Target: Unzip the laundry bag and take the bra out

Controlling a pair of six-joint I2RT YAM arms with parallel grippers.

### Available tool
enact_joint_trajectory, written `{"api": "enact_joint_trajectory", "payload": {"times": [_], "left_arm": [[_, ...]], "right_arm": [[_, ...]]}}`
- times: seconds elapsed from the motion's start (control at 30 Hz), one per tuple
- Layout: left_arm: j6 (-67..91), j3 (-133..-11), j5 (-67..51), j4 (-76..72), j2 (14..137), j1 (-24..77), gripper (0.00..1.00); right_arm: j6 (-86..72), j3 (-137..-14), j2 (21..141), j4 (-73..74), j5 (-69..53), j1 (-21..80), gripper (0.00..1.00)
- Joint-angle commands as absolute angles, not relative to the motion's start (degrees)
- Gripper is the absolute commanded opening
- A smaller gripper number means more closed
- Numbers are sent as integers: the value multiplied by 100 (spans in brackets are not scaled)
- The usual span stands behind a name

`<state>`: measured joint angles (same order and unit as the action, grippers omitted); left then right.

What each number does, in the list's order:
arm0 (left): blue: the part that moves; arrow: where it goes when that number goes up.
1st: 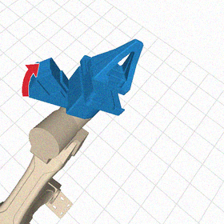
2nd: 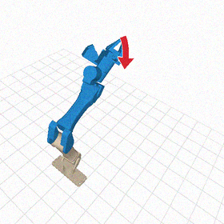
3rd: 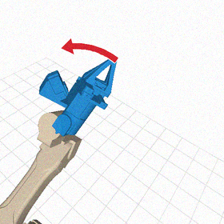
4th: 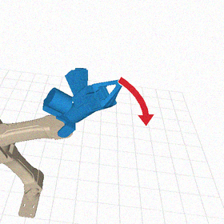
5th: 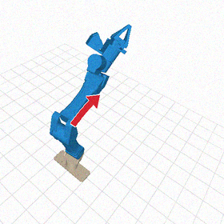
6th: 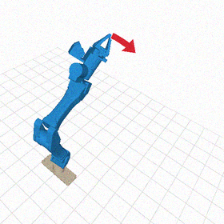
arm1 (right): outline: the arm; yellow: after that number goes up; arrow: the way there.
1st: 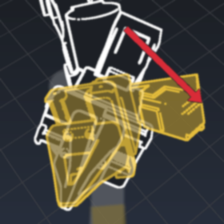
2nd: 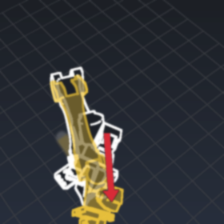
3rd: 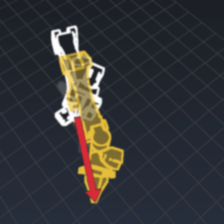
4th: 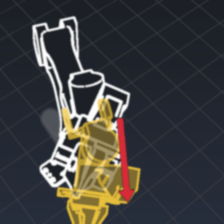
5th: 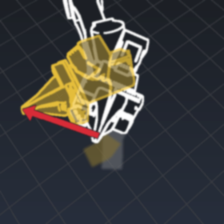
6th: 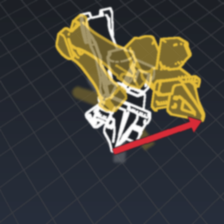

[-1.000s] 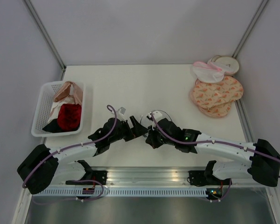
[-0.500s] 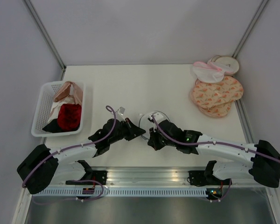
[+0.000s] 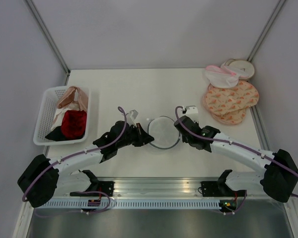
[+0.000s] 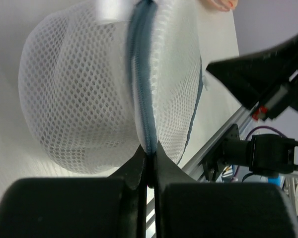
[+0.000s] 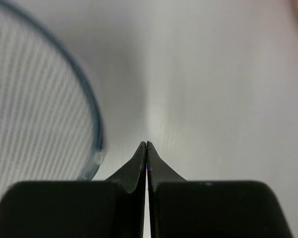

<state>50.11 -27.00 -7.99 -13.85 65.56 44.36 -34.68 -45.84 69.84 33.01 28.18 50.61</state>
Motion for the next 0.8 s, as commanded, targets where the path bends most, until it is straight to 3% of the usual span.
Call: {"api": "enact_joint_trajectory", "payload": {"times": [0.0,0.1,0.3,0.53,0.57,0.7,0.77], "left_arm": [[3896,-3136,-1692,-828,6714,4403,2],[3657,-3304,-1967,-739,6925,4403,2],[3270,-3814,-2048,-492,7268,4289,2],[2814,-4385,-1714,-492,7602,3807,2],[2699,-4560,-1775,-518,7698,3727,4],[2085,-5009,-2274,-667,8340,3332,18],[2100,-5219,-2434,-808,8709,3033,40]], "right_arm": [[-2789,-5130,7301,3185,3902,4336,1],[-2804,-5552,7679,3243,4253,4254,0],[-2522,-5687,7919,2892,3314,4210,0],[-2698,-4896,6725,2804,2137,4219,0],[-2724,-4800,6497,2882,2023,4219,5],[-2882,-4544,6223,2883,1671,4245,7],[-2987,-4387,6214,2813,1565,4245,6]]}}
